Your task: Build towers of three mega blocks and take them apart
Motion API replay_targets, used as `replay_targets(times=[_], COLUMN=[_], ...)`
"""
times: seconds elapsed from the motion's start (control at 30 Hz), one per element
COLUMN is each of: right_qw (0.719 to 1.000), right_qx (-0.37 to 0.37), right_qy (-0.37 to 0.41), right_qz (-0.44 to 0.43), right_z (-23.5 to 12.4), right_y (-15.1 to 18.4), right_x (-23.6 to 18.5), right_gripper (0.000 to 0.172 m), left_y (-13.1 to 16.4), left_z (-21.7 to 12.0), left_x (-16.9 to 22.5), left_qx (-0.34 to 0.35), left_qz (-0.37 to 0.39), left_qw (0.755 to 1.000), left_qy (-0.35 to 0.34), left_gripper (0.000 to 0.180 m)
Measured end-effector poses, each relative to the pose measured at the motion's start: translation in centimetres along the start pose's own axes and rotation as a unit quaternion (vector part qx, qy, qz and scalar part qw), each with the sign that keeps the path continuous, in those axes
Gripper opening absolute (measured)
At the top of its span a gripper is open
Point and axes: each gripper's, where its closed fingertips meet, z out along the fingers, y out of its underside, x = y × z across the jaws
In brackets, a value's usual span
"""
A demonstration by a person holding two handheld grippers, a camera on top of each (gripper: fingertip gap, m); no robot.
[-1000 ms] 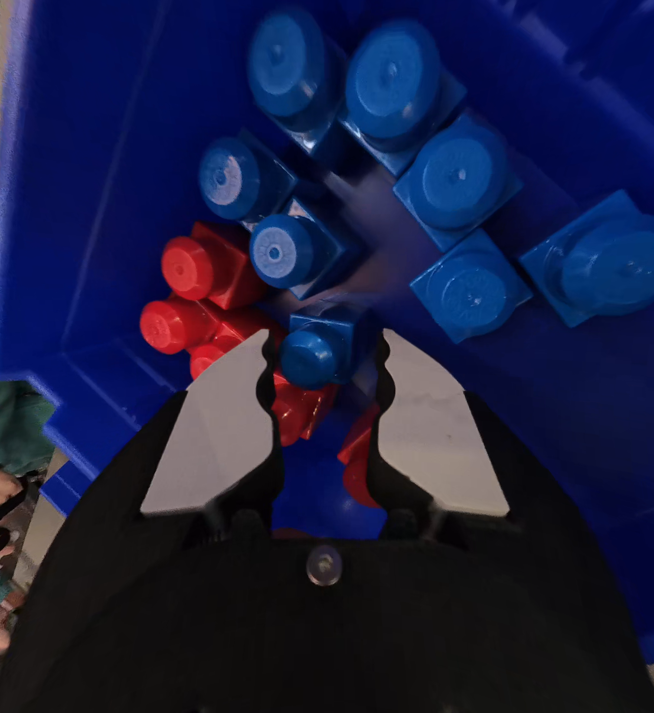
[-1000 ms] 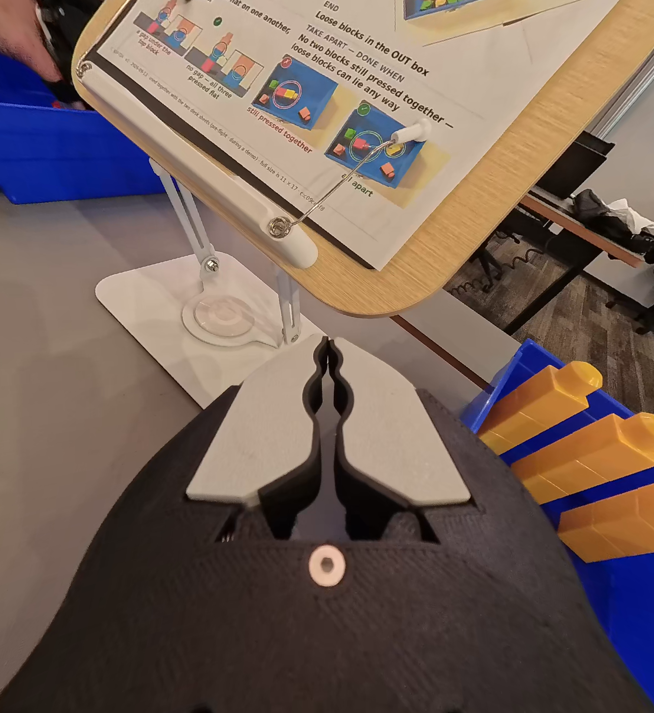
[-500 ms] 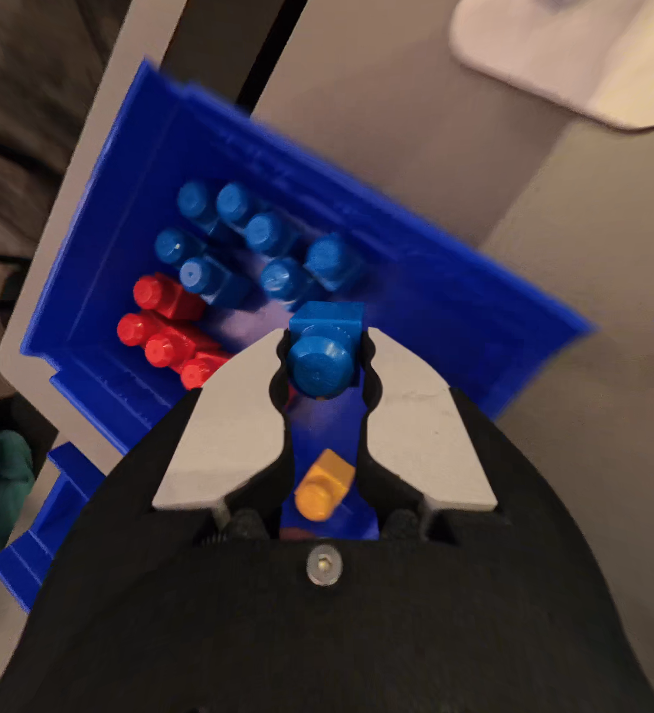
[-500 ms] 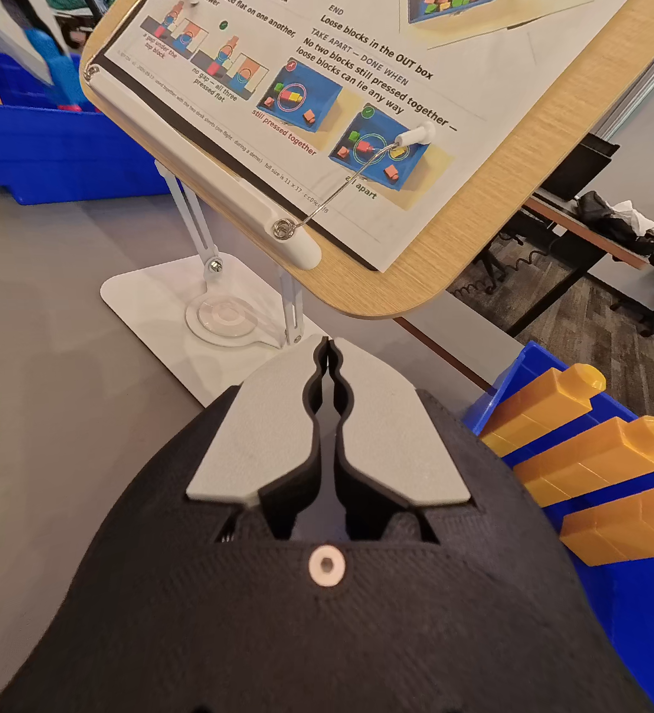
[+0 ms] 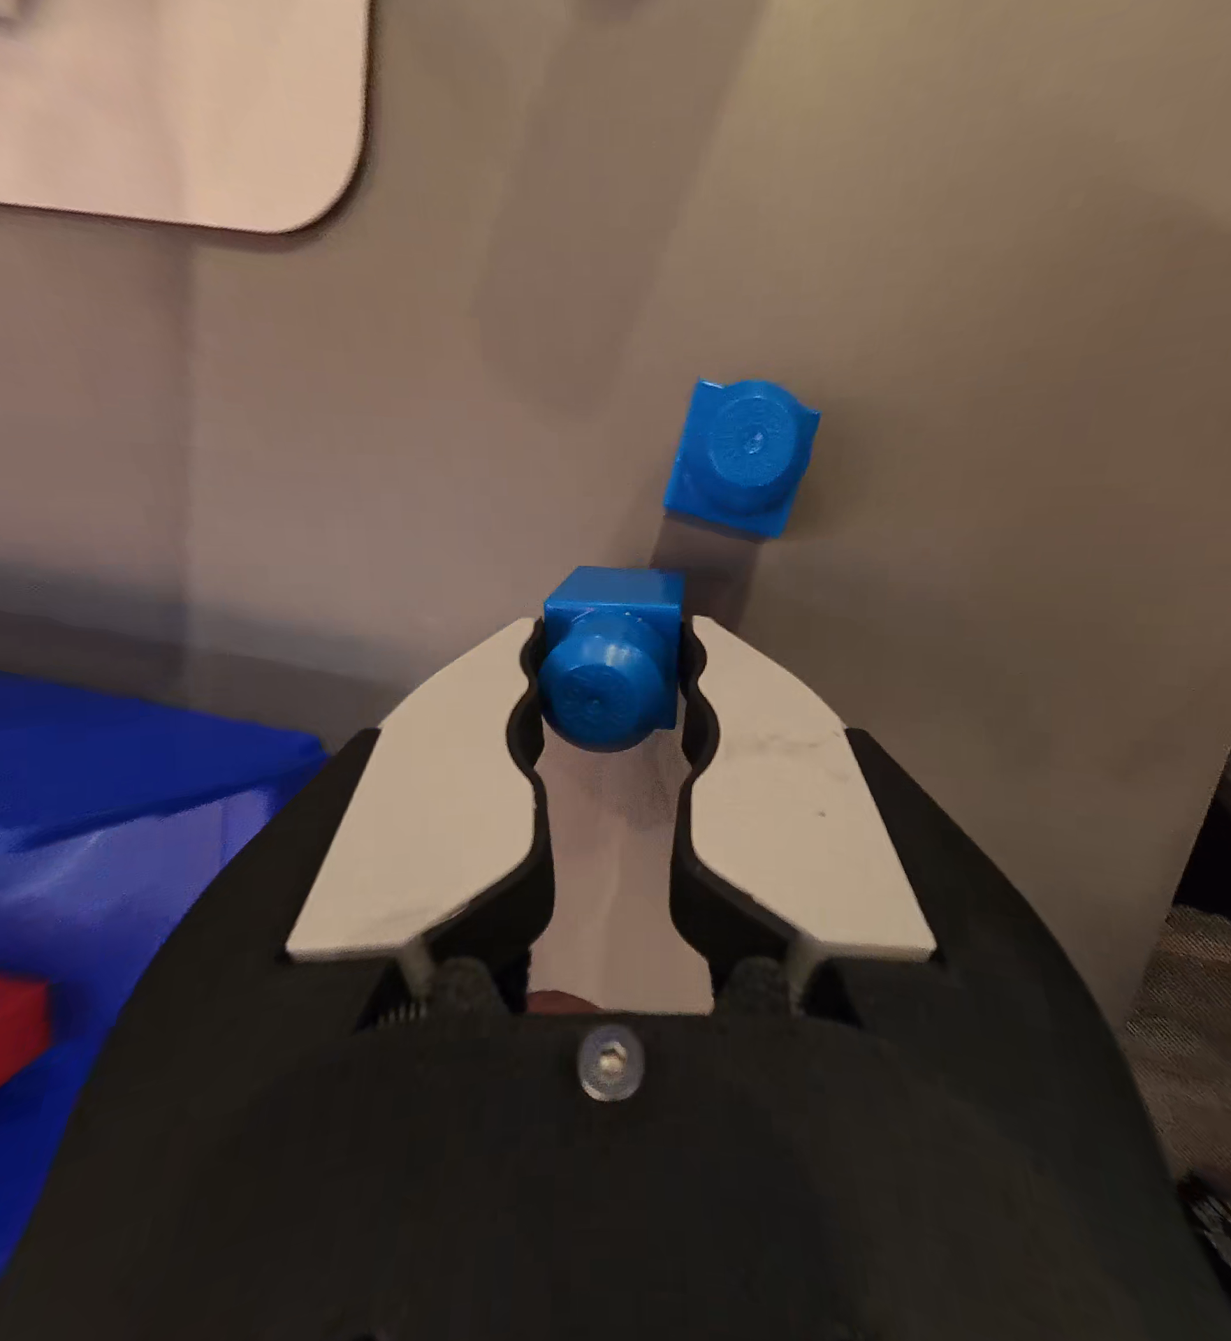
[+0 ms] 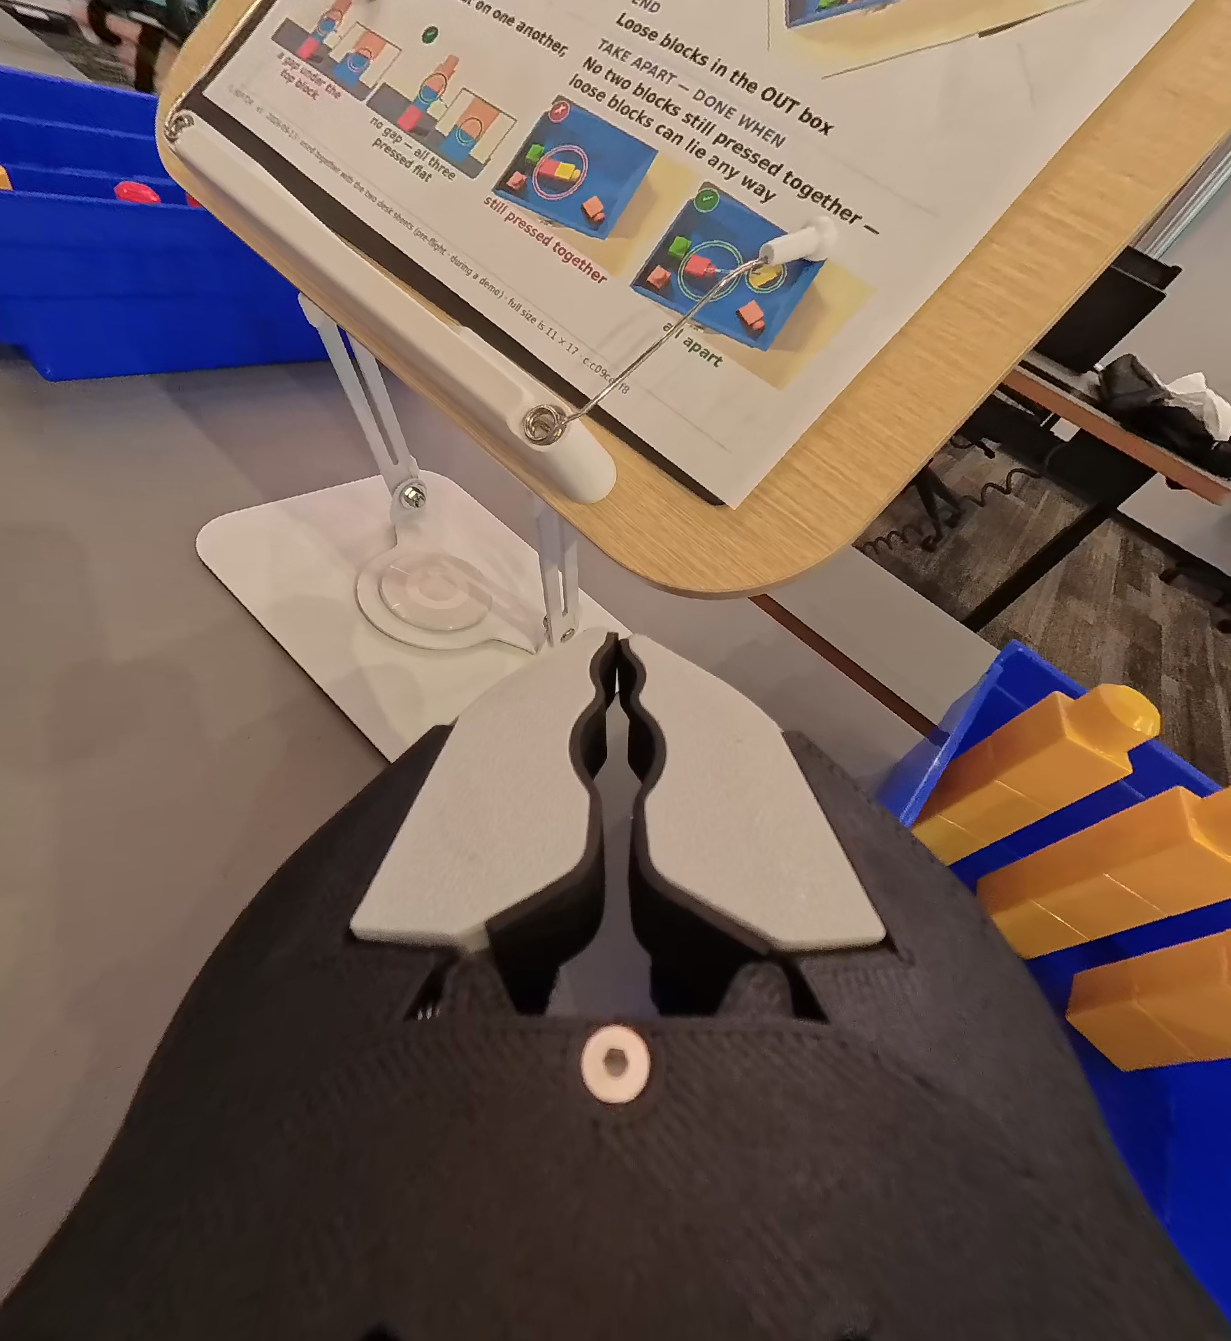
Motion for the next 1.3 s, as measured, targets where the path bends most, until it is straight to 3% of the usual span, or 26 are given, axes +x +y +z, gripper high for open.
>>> replay_targets(times=[0.13,0.2,0.27,0.33,0.5,0.63,0.77,0.9,1.2,1.3], right_qw=[1.000,1.000,1.000,1.000,1.000,1.000,1.000,1.000,1.000,1.000], right_qx=[0.000,0.001,0.002,0.003,0.004,0.001,0.003,-0.001,-0.005,-0.006], right_qy=[0.000,0.000,0.000,0.000,-0.003,-0.005,-0.003,-0.007,-0.011,-0.011], right_qz=[0.000,0.001,0.000,0.000,0.002,0.001,0.006,0.004,0.000,-0.001], right_z=[0.0,-0.1,-0.1,-0.2,-0.2,0.0,-0.1,0.0,0.1,0.1], right_y=[0.0,0.0,0.0,-0.1,-0.1,0.1,0.1,0.3,0.5,0.5], right_x=[0.1,0.1,0.1,0.1,0.1,0.0,0.2,0.2,0.1,0.1], right_gripper=[0.000,0.000,0.000,0.000,0.000,0.000,0.000,0.000,0.000,0.000], left_y=[0.7,0.1,0.0,0.0,0.4,1.7,3.3,5.3,7.5,8.6], left_z=[1.7,1.8,1.2,-0.7,-8.3,-10.1,-8.2,-4.6,-0.1,0.8], left_x=[0.8,1.1,0.6,0.2,-8.1,-15.8,-21.8,-24.7,-26.6,-26.3], left_qx=[-0.031,-0.005,0.010,0.030,0.068,0.073,0.049,-0.006,-0.079,-0.102], left_qz=[0.002,-0.011,-0.021,-0.012,-0.002,-0.007,-0.037,-0.032,-0.029,-0.031], left_qw=[0.999,0.999,0.999,0.999,0.991,0.985,0.986,0.989,0.991,0.991], left_qy=[0.019,0.035,0.033,0.026,-0.115,-0.155,-0.157,-0.144,-0.105,-0.086], left_gripper=[0.035,0.038,0.051,0.051,0.054,0.052,0.048,0.053,0.055,0.039])
